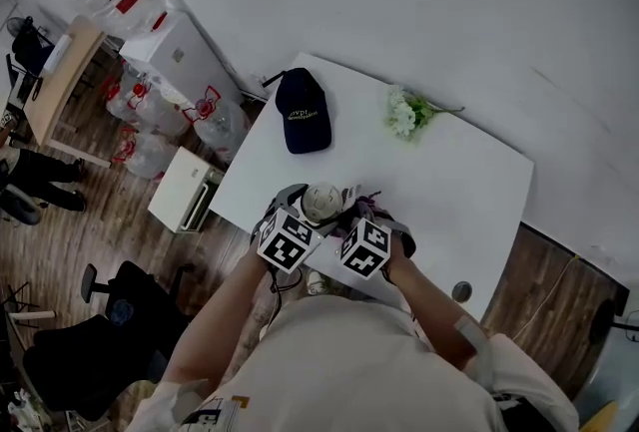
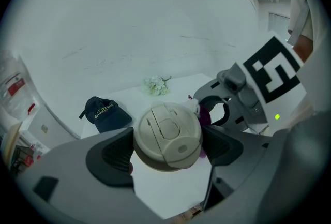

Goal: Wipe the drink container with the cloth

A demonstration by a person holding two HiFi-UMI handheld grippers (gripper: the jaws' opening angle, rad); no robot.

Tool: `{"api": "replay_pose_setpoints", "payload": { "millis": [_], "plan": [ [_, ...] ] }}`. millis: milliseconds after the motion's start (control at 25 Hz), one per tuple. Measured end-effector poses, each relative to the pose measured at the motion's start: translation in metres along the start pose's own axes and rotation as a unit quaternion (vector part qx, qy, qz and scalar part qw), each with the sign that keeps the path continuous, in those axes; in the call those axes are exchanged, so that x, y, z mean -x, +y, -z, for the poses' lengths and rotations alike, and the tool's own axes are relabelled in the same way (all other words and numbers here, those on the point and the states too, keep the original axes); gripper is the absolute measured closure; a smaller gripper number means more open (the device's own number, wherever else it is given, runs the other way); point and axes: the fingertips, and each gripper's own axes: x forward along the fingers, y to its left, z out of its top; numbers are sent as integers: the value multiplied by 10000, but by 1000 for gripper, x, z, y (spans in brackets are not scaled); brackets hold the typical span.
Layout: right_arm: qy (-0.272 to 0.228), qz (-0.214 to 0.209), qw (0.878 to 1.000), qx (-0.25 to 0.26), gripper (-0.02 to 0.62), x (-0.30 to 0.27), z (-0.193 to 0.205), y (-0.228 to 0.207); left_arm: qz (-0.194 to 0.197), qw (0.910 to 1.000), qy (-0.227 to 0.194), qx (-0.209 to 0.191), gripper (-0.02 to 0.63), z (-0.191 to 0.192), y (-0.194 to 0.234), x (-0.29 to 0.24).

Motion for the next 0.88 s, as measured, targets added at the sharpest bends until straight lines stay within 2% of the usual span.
{"api": "replay_pose_setpoints", "payload": {
  "millis": [120,240,440,560,720,880],
  "plan": [
    [-221,242,9993,190,526,21,-12,-6,-37,10000,-41,27,192,-1,1,0],
    [-448,295,9983,234,526,36,-14,-5,-45,9999,-93,54,192,-2,0,0],
    [-421,362,9983,201,526,64,-9,3,-278,9993,-195,129,192,-2,-1,5],
    [-543,366,9977,-156,526,86,-9,-5,-523,9972,-492,189,193,-5,-1,12],
    [-756,303,9940,-726,526,118,-10,-20,-685,9913,-1029,458,193,-17,-2,38],
    [-1199,453,9831,-1309,526,153,-22,-45,-821,9841,-1452,616,205,-40,1,76]
  ]
}}
